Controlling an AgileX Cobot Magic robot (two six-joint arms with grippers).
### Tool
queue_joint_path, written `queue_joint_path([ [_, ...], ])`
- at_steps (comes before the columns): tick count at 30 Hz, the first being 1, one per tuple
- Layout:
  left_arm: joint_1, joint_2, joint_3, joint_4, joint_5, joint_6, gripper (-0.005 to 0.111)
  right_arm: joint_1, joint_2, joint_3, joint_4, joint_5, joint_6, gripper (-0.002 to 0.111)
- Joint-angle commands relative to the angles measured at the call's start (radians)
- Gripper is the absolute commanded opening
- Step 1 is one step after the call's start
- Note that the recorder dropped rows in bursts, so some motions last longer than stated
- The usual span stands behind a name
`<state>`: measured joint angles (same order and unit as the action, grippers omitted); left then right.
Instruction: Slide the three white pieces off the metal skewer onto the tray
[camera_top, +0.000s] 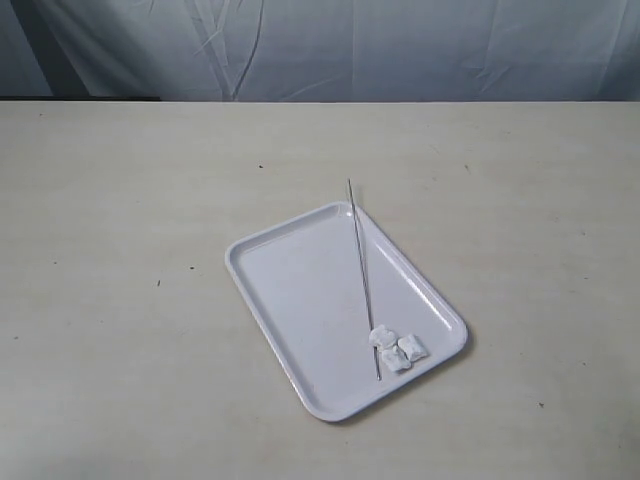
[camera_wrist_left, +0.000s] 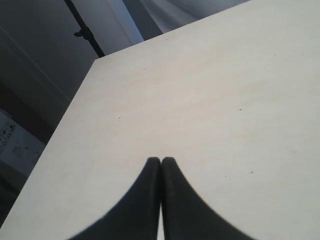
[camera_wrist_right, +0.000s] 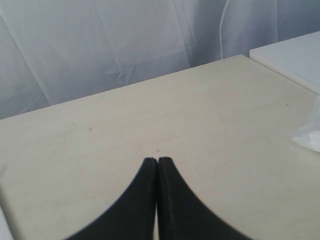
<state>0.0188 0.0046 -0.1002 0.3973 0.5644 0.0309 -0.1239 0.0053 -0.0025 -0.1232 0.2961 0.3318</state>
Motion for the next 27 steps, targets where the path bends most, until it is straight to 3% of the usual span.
queue_joint_path([
  [1, 0.003, -0.005, 0.01, -0.016, -0.021, -0.001, 0.0, 0.004, -0.005, 0.002, -0.002, -0.001, -0.045, -0.001],
  [13, 0.003, -0.005, 0.012, -0.021, -0.024, -0.001, 0.0, 0.004, -0.005, 0.002, 0.07, -0.008, -0.298, -0.001],
  [18, 0.003, -0.005, 0.033, -0.098, -0.035, -0.003, 0.0, 0.004, -0.005, 0.002, 0.163, -0.037, -0.298, -0.001],
  [22, 0.003, -0.005, 0.1, -0.245, -0.192, -0.001, 0.0, 0.004, -0.005, 0.002, 0.248, -0.049, -0.298, -0.001],
  [27, 0.003, -0.005, 0.1, -0.345, -0.225, -0.031, 0.0, 0.004, -0.005, 0.002, 0.271, -0.045, -0.298, -0.001],
])
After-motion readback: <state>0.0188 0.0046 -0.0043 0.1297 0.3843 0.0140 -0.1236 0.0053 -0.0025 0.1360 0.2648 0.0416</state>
